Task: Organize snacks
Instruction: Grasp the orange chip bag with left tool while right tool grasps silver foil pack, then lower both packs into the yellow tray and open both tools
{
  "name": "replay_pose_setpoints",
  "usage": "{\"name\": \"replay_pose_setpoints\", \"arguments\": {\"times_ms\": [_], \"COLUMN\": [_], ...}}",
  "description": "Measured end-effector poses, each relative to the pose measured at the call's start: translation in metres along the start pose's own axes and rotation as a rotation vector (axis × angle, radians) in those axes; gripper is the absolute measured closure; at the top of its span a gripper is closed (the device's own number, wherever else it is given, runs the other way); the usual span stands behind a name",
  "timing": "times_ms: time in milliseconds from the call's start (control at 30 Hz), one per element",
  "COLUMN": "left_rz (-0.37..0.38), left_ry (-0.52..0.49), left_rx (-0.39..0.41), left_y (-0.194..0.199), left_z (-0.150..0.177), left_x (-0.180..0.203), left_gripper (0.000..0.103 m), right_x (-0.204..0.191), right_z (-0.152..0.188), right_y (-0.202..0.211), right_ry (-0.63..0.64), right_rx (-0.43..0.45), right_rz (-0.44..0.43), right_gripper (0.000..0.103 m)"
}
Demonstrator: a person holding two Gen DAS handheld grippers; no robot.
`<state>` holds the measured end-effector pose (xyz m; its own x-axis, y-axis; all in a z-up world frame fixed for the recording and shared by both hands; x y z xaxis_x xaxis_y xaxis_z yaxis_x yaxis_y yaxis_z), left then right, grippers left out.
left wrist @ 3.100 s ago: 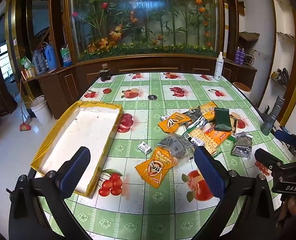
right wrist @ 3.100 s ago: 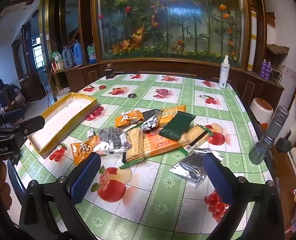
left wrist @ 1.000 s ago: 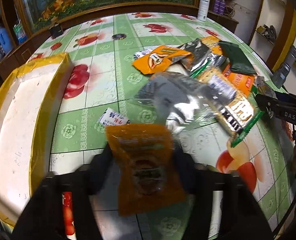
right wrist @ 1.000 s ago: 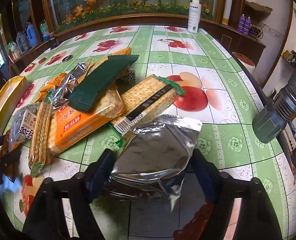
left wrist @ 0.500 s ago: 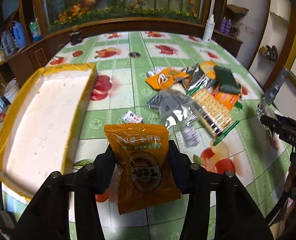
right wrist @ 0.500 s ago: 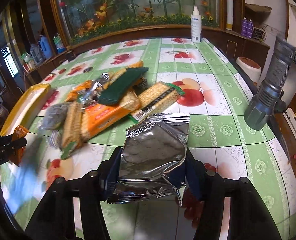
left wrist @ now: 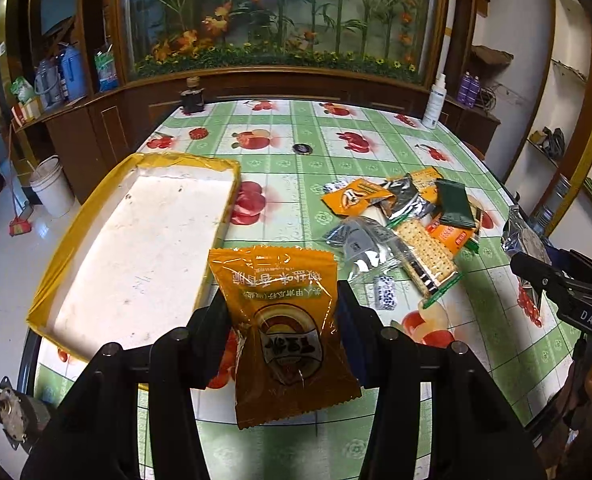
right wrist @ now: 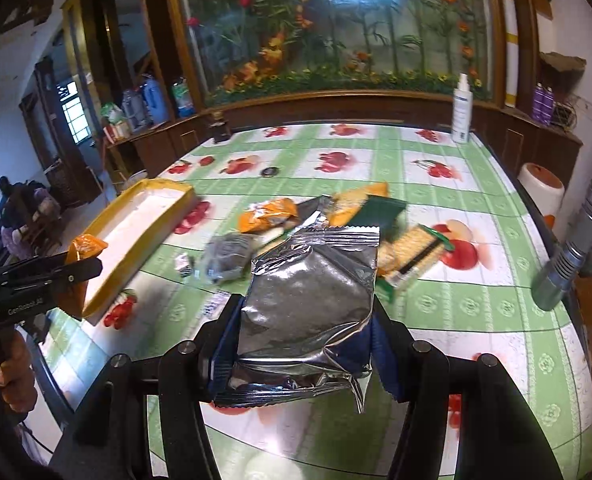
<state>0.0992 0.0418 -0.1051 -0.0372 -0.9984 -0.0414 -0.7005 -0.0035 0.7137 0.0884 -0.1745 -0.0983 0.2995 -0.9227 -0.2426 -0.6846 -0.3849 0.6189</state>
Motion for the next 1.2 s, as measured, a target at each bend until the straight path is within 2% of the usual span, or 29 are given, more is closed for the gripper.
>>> {"name": "replay_pose_setpoints", "arguments": {"times_ms": [367,633,833,1033,1200], "left_rz": [-0.08,-0.149,-0.172,-0.196,-0.217], "left_ry": [0.125,0.243,0.31,0.341,0.351], "left_rx": [-0.023,-0.068,-0.101,-0.144,-0.161], "left_y": [-0.016,-0.043,-0.062,-0.08,-0.089], "left_z": [0.002,0.007,0.011,0.022,0.025], "left_x": [-0.062,-0.121,-0.15,-0.166,-0.175], "left_gripper": [0.055,0.055,0.055,0.055,0.055], "right_x": [-0.073,-0.141,-0.199,-0.246,-0.268], "right_z": [-0.017,-0.034,-0.05,-0.062,-0.056], "right_y": [-0.042,-0.094,-0.14,-0.19,-0.227], "right_ry": [0.084,0.136,0.177,0.225,0.264], "right_rx": [-0.031,-0.072,-0.115,-0.158,-0.214], "right_rz": [-0.159,-0.319,-0.421,-0.474,-0.486], "right_gripper": [0.043,0.043,0.043,0.043,0.043]}}
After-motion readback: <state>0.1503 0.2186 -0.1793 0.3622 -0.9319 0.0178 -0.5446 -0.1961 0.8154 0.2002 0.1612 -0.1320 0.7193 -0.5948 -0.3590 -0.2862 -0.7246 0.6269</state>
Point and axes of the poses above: each gripper's, at about its wrist camera, not at the fingertips, and y roughly against the way its jaws point, x to its right, z to its underside, the point moved 9 cm from there along -y, roughly the way its jaws point, and after that the axes turned 7 degrees about -z, right-handed, at the moved point
